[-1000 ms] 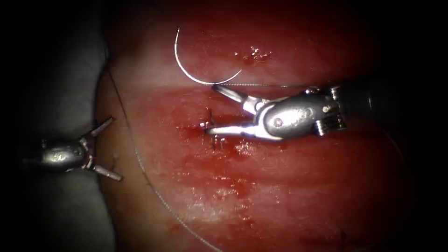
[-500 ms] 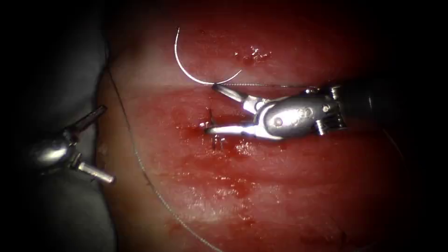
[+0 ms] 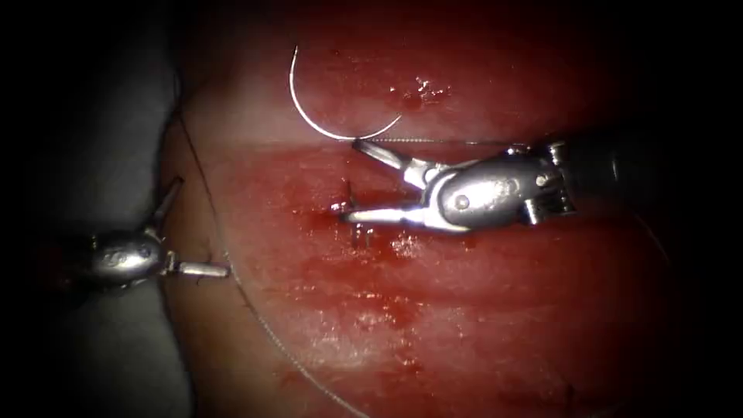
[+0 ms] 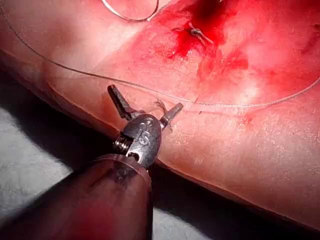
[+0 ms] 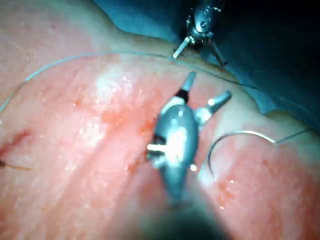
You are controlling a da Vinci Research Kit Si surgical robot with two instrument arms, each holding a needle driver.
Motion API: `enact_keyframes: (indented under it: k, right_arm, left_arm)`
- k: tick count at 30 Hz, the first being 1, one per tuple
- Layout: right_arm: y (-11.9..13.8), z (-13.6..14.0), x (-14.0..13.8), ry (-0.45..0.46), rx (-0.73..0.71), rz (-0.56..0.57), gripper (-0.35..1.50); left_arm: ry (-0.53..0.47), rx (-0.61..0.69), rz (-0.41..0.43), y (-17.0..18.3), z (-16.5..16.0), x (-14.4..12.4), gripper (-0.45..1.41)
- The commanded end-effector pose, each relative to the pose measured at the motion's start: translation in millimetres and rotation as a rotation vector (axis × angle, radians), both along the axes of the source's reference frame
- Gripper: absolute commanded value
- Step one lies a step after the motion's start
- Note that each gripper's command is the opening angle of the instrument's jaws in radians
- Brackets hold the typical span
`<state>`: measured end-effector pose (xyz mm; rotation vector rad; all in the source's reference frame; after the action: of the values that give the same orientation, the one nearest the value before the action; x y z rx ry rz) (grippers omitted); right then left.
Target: Wound Closure
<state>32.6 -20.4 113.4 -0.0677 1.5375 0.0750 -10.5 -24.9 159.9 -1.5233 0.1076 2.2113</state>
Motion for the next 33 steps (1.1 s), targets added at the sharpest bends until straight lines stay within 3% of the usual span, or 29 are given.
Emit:
enact_keyframes:
  k: [1, 6, 7, 8, 10, 17, 18, 22, 24, 25, 26, 33]
  right_arm:
    - [-0.8, 0.6, 0.6, 0.001, 0.002, -0.002, 1.04]
    - [-0.8, 0.5, 0.6, 0.001, 0.002, -0.002, 1.04]
    - [-0.8, 0.5, 0.6, 0.000, 0.002, -0.002, 1.04]
    - [-0.8, 0.5, 0.6, 0.000, 0.002, -0.002, 1.04]
    - [-0.8, 0.5, 0.7, 0.000, 0.002, -0.002, 1.04]
    - [-0.7, 0.2, 0.6, 0.001, 0.005, -0.002, 1.04]
    - [-0.7, 0.1, 0.6, 0.001, 0.006, -0.002, 1.04]
    - [-0.5, -0.9, 0.2, -0.007, 0.016, -0.014, 0.99]
    - [-0.5, -1.2, -0.1, -0.041, 0.019, -0.018, 0.98]
    - [-0.5, -1.4, -0.3, -0.083, 0.022, -0.020, 0.98]
    - [-0.6, -1.8, -1.3, -0.207, 0.026, -0.035, 0.98]
    - [0.4, -2.9, -4.6, -0.317, 0.053, 0.030, 0.88]
  left_arm:
    - [-0.005, -0.002, 0.006, -1.0, 1.3, -0.6, 1.40]
    - [-0.005, -0.004, 0.044, -0.7, 1.2, 2.0, 1.40]
    - [-0.016, 0.001, 0.063, -0.7, 0.5, 4.1, 1.40]
    - [-0.016, 0.001, 0.063, -0.7, 0.5, 4.1, 1.40]
    - [0.009, 0.006, 0.075, -0.6, 0.3, 7.9, 1.40]
    - [0.038, 0.017, 0.050, 0.5, -0.5, 11.3, 1.35]
    - [0.031, 0.020, 0.034, 0.8, -1.1, 11.2, 1.21]
    - [-0.091, 0.033, 0.009, 2.0, -6.7, 7.8, 1.08]
    - [-0.100, 0.035, 0.010, 2.1, -7.6, 7.1, 1.06]
    - [-0.109, 0.039, 0.020, 2.3, -8.6, 6.4, 1.03]
    - [-0.114, 0.054, 0.031, 2.7, -11.3, 4.0, 1.01]
    - [-0.107, 0.092, 0.054, 4.5, -15.2, -0.8, 0.79]
